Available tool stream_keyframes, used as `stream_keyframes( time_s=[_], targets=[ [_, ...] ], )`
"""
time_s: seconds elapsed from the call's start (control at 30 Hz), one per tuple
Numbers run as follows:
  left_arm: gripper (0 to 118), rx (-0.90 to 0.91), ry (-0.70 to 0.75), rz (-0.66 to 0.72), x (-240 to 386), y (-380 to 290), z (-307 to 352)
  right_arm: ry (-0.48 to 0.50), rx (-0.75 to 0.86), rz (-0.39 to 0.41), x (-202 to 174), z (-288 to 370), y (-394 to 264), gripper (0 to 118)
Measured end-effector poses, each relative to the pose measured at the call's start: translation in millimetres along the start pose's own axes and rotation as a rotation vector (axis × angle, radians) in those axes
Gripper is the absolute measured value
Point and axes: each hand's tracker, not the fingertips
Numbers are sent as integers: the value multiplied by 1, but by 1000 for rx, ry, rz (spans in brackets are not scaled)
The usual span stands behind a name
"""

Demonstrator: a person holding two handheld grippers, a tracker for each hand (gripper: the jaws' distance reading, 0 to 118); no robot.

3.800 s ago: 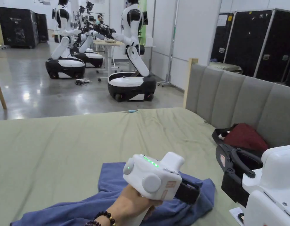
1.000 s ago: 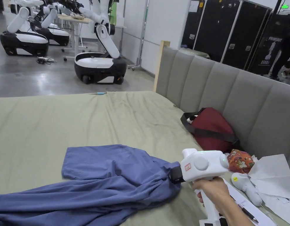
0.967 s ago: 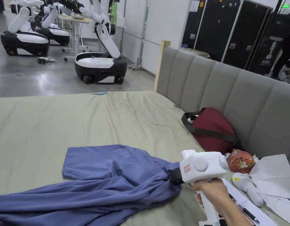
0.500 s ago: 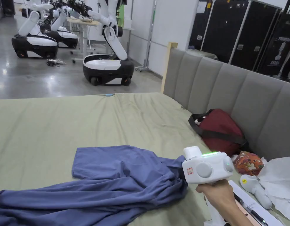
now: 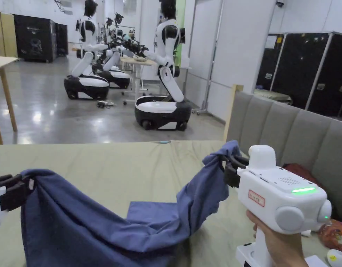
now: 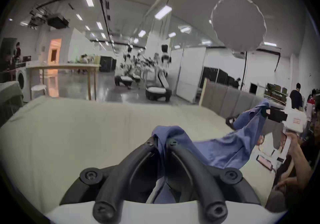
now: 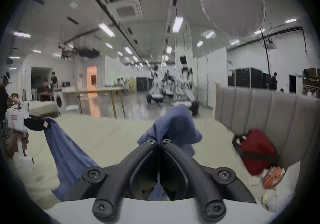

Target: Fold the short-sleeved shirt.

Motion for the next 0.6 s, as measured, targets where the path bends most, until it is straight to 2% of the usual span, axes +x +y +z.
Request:
stream_keyframes(
  time_s=[0.1,0.17,0.33,0.5,0.6],
  targets=[
    [6,78,52,-36,3,44,21,20,48,-2,-28,-4,39,0],
    [6,106,93,-41,1,75,30,66,64,-25,-43,-15,65,0],
    [6,146,180,-104,-15,134,29,93,93,24,-77,-50,115,0],
    [6,182,179,-112,-35,188,18,110,120,16,-102,-85,161,0],
    [6,203,182,-132,-43,218,8,100,142,46,-115,-107,187,0]
  ],
)
